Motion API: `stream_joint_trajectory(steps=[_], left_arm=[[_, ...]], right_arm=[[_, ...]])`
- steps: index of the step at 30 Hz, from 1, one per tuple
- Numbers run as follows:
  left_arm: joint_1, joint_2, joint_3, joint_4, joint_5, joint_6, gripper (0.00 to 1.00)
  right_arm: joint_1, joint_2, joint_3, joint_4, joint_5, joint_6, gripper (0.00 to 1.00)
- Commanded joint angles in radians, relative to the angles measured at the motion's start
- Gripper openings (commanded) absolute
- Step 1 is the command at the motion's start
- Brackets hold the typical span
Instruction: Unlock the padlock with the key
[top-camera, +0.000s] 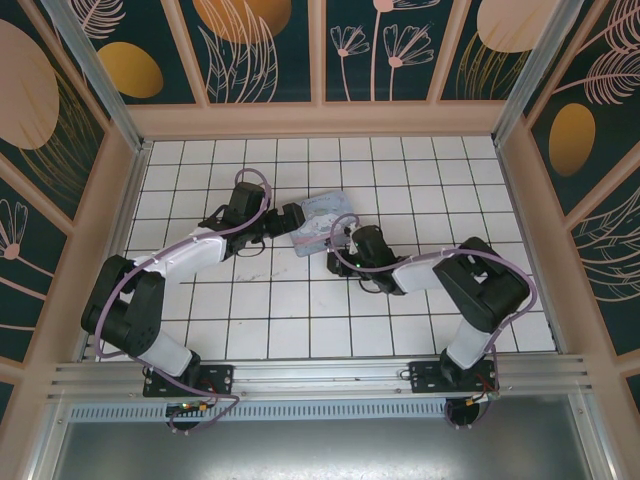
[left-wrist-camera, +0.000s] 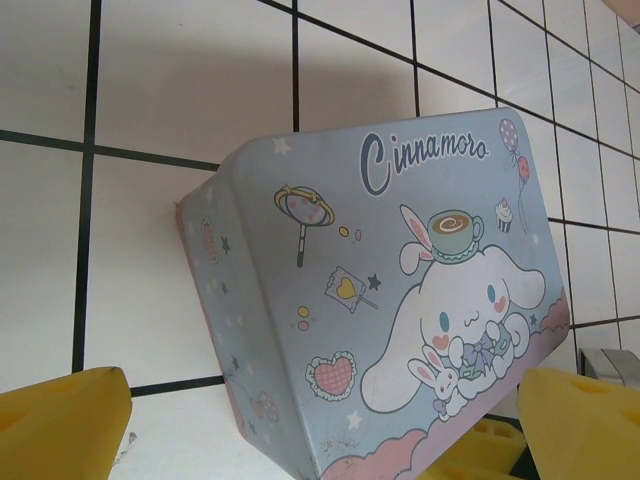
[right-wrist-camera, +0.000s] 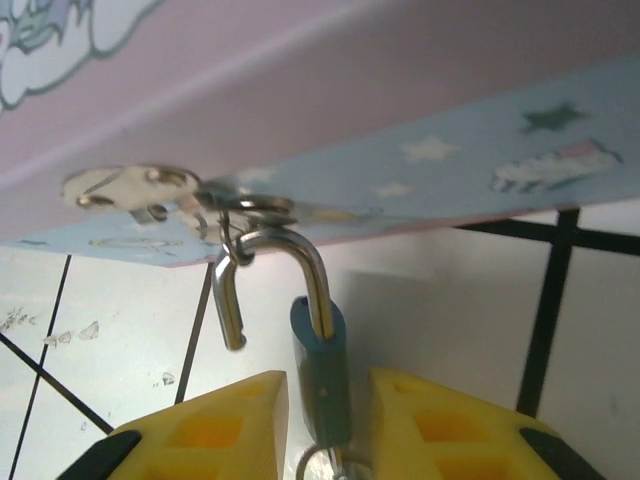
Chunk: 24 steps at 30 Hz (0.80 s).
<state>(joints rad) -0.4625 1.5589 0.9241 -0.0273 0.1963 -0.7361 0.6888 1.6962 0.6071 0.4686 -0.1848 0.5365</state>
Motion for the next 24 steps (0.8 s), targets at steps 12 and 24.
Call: stream_joint_trajectory(steps=[12, 24], left_arm=[[0.007, 0.004, 0.022, -0.006, 0.014, 0.007, 0.99], [0.006, 0.007, 0.022, -0.005, 0.023, 0.011, 0.99]], right_arm=[[-0.045, -0.073, -0.088, 0.144, -0.072, 0.065, 0.37], [-0.02, 0.019, -0.023, 0.167, -0.068, 0.079, 0.35]])
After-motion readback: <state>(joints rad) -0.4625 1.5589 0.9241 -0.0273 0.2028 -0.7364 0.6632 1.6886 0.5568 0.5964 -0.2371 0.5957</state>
